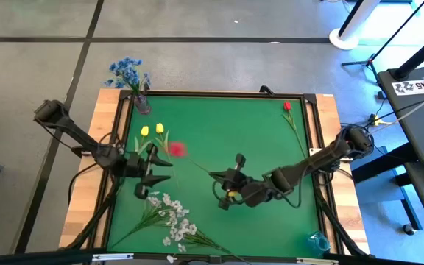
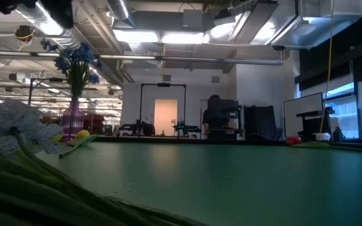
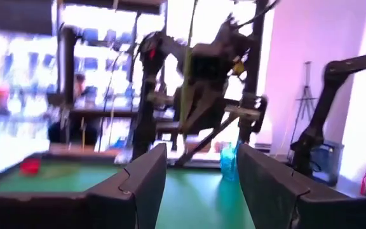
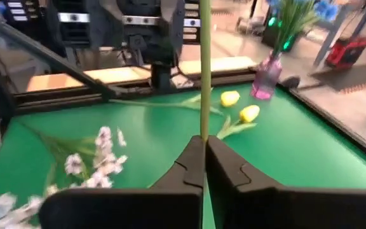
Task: Sort flowers into vase by color
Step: Put the left red into flower the purple vase
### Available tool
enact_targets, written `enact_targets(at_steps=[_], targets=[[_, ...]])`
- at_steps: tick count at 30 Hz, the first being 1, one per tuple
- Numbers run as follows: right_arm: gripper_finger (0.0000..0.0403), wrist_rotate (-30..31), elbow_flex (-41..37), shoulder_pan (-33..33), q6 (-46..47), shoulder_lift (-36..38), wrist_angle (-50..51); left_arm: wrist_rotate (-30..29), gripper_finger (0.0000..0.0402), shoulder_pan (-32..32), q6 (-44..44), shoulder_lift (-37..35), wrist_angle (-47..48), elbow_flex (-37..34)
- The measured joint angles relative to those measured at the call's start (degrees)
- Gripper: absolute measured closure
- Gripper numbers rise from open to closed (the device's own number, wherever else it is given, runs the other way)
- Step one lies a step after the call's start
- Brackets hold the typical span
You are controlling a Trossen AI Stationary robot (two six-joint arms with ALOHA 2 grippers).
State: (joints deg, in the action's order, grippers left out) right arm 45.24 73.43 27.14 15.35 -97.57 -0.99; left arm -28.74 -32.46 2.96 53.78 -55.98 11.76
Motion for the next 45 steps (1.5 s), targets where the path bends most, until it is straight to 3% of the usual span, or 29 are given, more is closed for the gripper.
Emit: enact_targets(at_steps=[4,10,14,21,25,28,31,37,40,45], targets=[[0.04,-0.59,-0.04,-1.18,-2.9,-3.41,-8.68,4.59,0.0216,2.22,1.92,2.3,-0.36,2.32],[0.0401,-9.38,-0.04,-4.36,-2.54,-9.79,-22.2,5.71,0.0216,4.97,3.42,3.98,-1.75,5.41],[0.0401,-12.5,-0.04,-5.07,-2.13,-11.78,-23.92,10.33,0.0216,5.87,3.19,3.98,-6.35,5.41],[0.0401,-11.37,-0.04,-5.03,-1.92,-13.41,-22.95,4.44,0.022,6.65,3.26,3.64,-9.41,5.38],[0.04,-10.53,-0.02,-5.03,-1.68,-13.39,-22.41,4.42,0.026,7.5,1.67,2.92,-8.86,5.82],[0.04,-9.22,-0.02,-5.03,-1.72,-13.36,-22.95,3.58,0.0324,7.2,1.66,1.35,-6.54,5.82],[0.04,-8.64,-0.02,-5.03,-1.95,-13.36,-22.71,0.51,0.0386,6.6,1.74,-2.01,-1.34,5.97],[0.0384,-7.62,-0.02,-5.09,-2.1,-13.36,-22.8,-2.37,0.0397,6.57,1.64,-9.83,28.95,15.27],[0.0336,-5.5,0.0,-5.14,-2.16,-13.36,-23.3,-9.97,0.0397,6.58,1.34,-10.68,43.65,21.92],[0.0214,-4.69,-0.01,-5.12,-3.6,-13.36,-23.59,-21.36,0.0398,6.6,0.35,-10.77,58.83,29.54]])
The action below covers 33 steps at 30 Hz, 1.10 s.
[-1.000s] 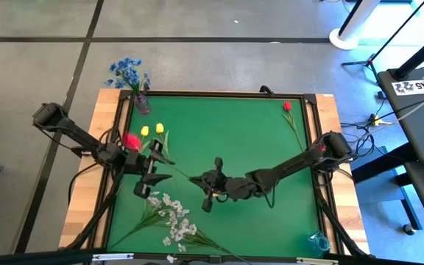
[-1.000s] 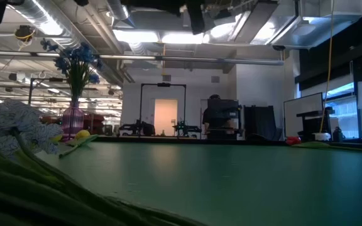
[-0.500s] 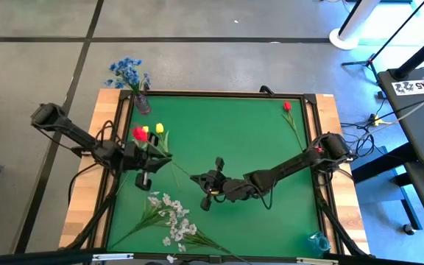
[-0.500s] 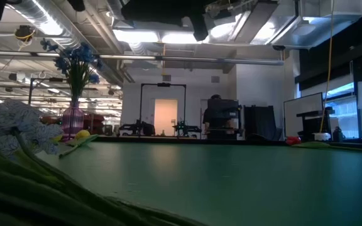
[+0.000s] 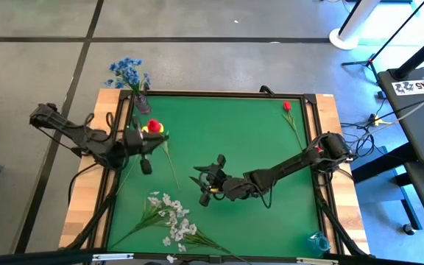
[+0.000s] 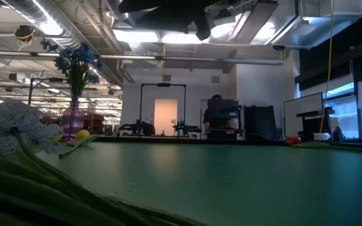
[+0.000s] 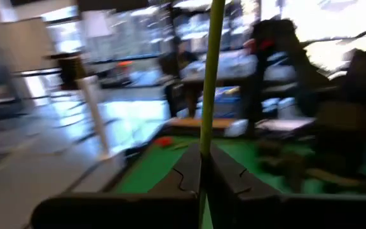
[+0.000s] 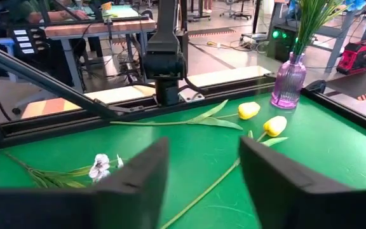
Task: Sort flowers into vase by color
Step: Put the left red into flower the purple vase
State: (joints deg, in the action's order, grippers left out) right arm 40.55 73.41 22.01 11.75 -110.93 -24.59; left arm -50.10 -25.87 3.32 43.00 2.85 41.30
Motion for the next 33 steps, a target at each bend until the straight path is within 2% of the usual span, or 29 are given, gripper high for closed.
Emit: enact_targets(at_steps=[5,7,8,12,15,17,22,26,29,33], targets=[[0.0111,1.35,0.14,0.09,-0.13,-1.28,-0.14,-22.08,0.0398,3.74,-1.34,-1.57,5.55,1.22],[0.0086,3.05,0.12,0.09,-0.13,-2.71,-1.31,-27.59,0.0398,7.2,-5.07,-2.79,8.47,0.98],[0.0078,3.3,0.06,0.09,-0.13,-3.1,-1.3,-28.22,0.0398,9.24,-7.46,-3.66,11.01,0.87],[0.0068,3.43,0.08,-0.48,-0.14,-3.34,-2.76,-27.11,0.0398,17.75,-19.39,-6.54,23.05,0.74],[0.0074,3.33,0.06,-0.71,-0.49,-3.34,-2.78,-29.47,0.0399,24.51,-20.48,-7.33,25.35,-0.45],[0.008,3.3,0.06,-1.06,-0.63,-3.34,-2.89,-28.62,0.0399,28.4,-19.32,-7.21,23.27,-2.02],[0.0089,2.29,0.06,-1.86,-0.72,-3.34,-2.85,-25.96,0.0399,37.65,-12.47,-5.48,9.35,-8.35],[0.009,1.89,0.06,-1.96,-2.17,-3.34,-2.68,-16.5,0.0398,44.62,-1.6,-5.43,-10.32,-13.82],[0.0091,1.9,0.06,-1.94,-3.53,-3.34,-2.59,-14.18,0.0395,47.91,8.03,-5.4,-22.57,-14.89],[0.0091,1.88,0.06,-2.52,-4.73,-3.34,-2.55,-13.14,0.0394,50.63,13.63,-5.44,-25.61,-14.12]])
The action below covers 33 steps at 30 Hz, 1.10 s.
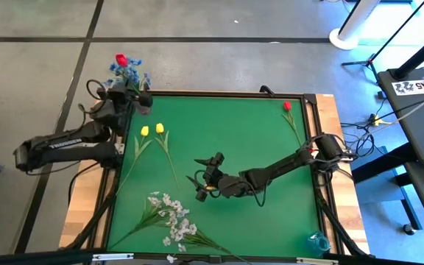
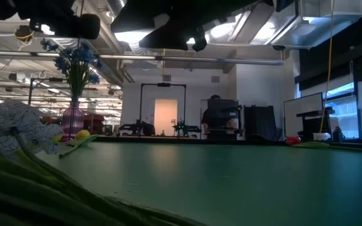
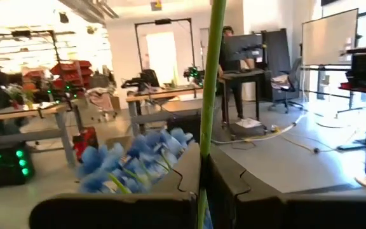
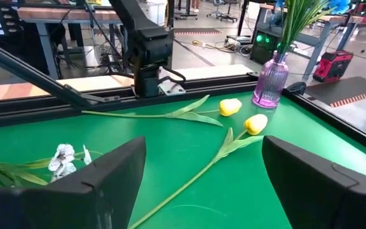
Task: Sort flowers into vase by color
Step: Put the left red into flower the purple vase
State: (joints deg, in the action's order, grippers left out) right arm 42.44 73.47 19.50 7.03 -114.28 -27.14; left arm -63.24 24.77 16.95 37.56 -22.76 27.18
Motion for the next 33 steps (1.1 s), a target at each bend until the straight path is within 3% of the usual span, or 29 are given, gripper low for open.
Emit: enact_targets(at_steps=[10,18,23,27,29,33], targets=[[0.0091,-3.08,0.0,-1.54,-0.01,0.0,0.46,4.6,0.0392,7.15,-7.82,3.36,4.75,-0.74],[0.0091,-3.06,-0.02,-1.65,-1.51,0.0,0.47,4.46,0.0392,11.09,-11.08,6.37,5.51,-1.14],[0.0091,-3.06,-0.04,-1.65,-1.53,0.0,0.58,4.63,0.0392,12.51,-21.01,8.14,13.41,-1.09],[0.0091,-3.06,-0.04,-1.65,-1.51,0.0,0.64,9.38,0.0393,13.04,-29.38,10.01,20.14,-1.09],[0.0091,-3.06,-0.04,-1.65,-1.48,0.0,0.68,12.56,0.0393,13.41,-32.2,10.86,21.58,-1.09],[0.0091,-3.06,-0.04,-1.65,-1.48,0.0,0.73,13.11,0.0388,14.26,-33.67,11.3,22.43,-1.09]])
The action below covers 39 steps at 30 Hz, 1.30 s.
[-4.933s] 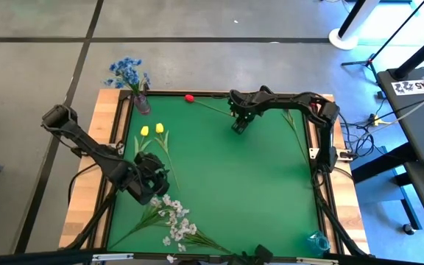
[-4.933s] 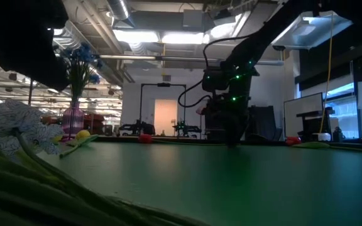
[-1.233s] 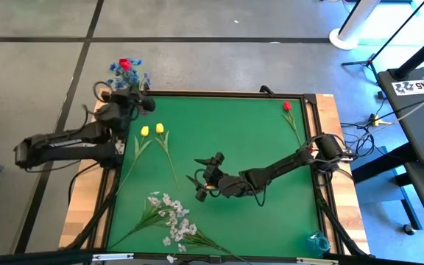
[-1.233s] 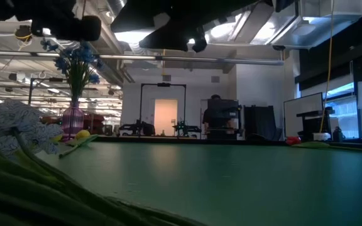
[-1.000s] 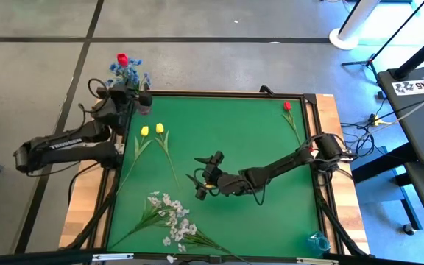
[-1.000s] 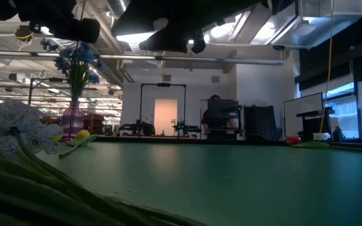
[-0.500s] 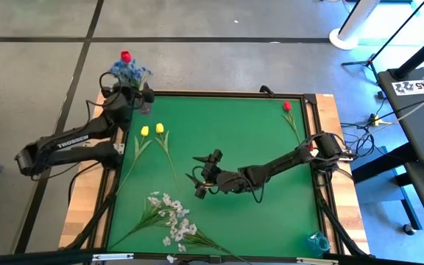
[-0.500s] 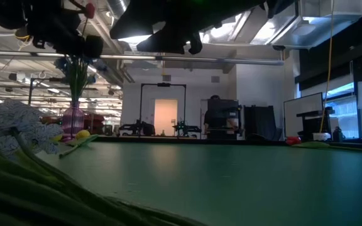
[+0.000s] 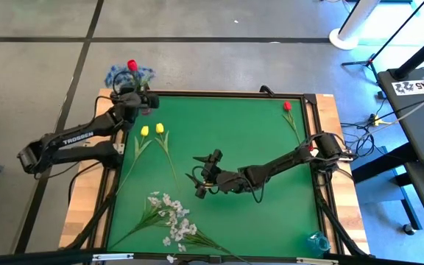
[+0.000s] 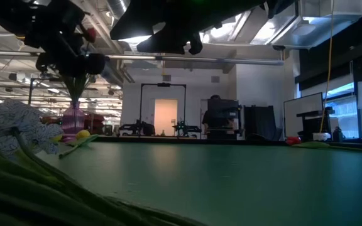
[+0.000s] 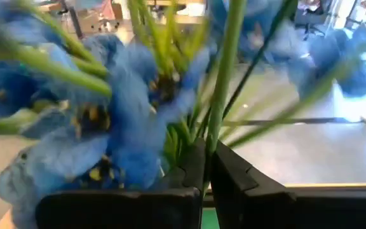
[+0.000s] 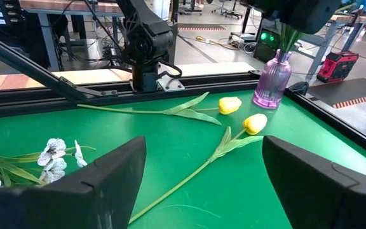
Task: Sort flowers into vase by color
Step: Put the left red into flower the purple vase, then put the red flower into the purple vase
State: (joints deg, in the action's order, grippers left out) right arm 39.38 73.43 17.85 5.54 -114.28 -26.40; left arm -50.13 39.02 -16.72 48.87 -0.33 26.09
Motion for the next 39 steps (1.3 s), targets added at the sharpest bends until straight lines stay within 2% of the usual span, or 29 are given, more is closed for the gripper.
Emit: enact_targets(at_steps=[12,18,24,28,31,35,39], targets=[[0.0091,0.01,0.0,0.0,0.46,0.0,0.96,0.32,0.0347,1.75,1.57,0.0,0.25,0.0],[0.0091,0.0,0.0,0.0,1.13,0.0,1.28,1.62,0.032,1.75,2.31,0.0,3.62,0.16],[0.0091,-0.5,-0.02,0.0,3.21,0.0,3.95,2.11,0.0278,1.75,1.41,0.0,23.42,9.28],[0.0091,-0.9,-0.02,-0.33,3.67,0.0,4.19,7.19,0.0253,1.75,-2.65,0.0,39.54,16.5],[0.0091,-1.15,-0.02,-0.95,7.38,0.0,6.36,14.24,0.0245,1.75,-6.67,-0.03,49.01,20.03],[0.0091,-2.15,-0.04,-3.3,14.22,0.8,16.29,22.07,0.0248,1.39,-7.16,-1.05,52.89,20.81],[0.0091,-3.53,-0.04,-6.37,18.04,5.0,31.1,27.6,0.0254,-0.63,-7.17,-2.92,56.88,20.81]])
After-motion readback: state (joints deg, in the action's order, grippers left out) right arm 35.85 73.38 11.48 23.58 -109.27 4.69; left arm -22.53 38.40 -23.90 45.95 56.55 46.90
